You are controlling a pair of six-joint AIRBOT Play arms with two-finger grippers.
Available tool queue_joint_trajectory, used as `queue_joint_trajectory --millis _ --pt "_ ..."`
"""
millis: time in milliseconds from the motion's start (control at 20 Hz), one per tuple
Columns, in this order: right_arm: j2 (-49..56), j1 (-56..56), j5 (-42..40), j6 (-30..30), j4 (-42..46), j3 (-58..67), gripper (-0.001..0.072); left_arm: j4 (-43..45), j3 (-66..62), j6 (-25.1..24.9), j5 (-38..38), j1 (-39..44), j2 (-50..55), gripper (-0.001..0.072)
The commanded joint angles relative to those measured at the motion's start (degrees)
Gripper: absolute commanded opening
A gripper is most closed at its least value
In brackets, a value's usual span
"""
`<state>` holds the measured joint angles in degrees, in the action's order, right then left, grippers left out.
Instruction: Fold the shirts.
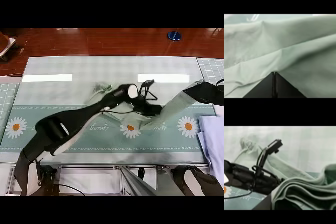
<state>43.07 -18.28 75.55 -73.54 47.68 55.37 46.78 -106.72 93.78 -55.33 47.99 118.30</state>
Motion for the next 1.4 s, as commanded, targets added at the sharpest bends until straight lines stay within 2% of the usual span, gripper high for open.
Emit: queue_joint_trajectory --millis 0,150,250,350,500,600,750,900,1000,1050,1100,1150,1200,1350 --pt "-0.13 1.68 -1.84 -1.51 -1.09 -0.02 0.002 3.72 -1.66 -0.68 -6.84 -7.67 -3.96 0.0016" --pt "2.78 11.96 -7.37 -2.97 -1.16 0.74 0.002 18.38 0.55 0.37 -15.89 -18.56 -13.11 0.0017" --pt "8.07 19.76 -11.61 -4.04 -1.16 3.5 0.002 27.39 6.47 1.18 -18.86 -25.38 -21.79 0.0017" --pt "15.45 26.88 -14.45 -4.35 -1.18 8.55 0.002 31.67 17.05 1.25 -16.96 -31.87 -33.2 0.0017" --pt "29.27 35.78 -15.72 -4.9 -1.22 19.02 0.002 37.75 38.03 2.93 -7.39 -37.35 -53.42 0.0017" --pt "38.05 40.0 -15.98 -5.57 -1.27 25.81 0.002 37.68 52.5 5.62 -1.14 -38.6 -66.6 0.0017" --pt "49.66 44.72 -16.06 -6.95 -1.31 34.47 0.002 35.39 67.56 11.1 1.84 -38.05 -80.48 0.0017" --pt "58.6 47.58 -16.06 -8.02 -1.31 41.05 0.002 29.0 77.7 12.61 4.98 -38.03 -88.26 0.0017" --pt "63.36 48.92 -16.28 -9.84 -1.33 44.87 0.0021 25.9 81.29 12.61 6.78 -38.03 -89.15 0.0017" --pt "65.35 49.53 -17.2 -10.78 -1.55 46.53 0.0049 24.35 82.42 12.59 7.96 -38.01 -88.76 0.0017" --pt "67.34 49.92 -18.47 -11.02 -3.13 48.04 0.0203 23.17 83.3 12.57 9.77 -37.94 -88.24 0.0018" --pt "68.91 50.31 -18.62 -9.81 -6.47 49.18 0.0427 22.97 83.76 12.59 11.19 -37.97 -87.78 0.0017" --pt "69.85 50.27 -17.42 -6.23 -9.75 50.29 0.0414 22.99 83.84 12.59 12.44 -37.97 -87.34 0.0017" --pt "67.65 46.23 -8.9 -5.51 -10.05 51.89 0.0412 21.59 83.82 12.59 16.11 -37.97 -86.53 0.0017"
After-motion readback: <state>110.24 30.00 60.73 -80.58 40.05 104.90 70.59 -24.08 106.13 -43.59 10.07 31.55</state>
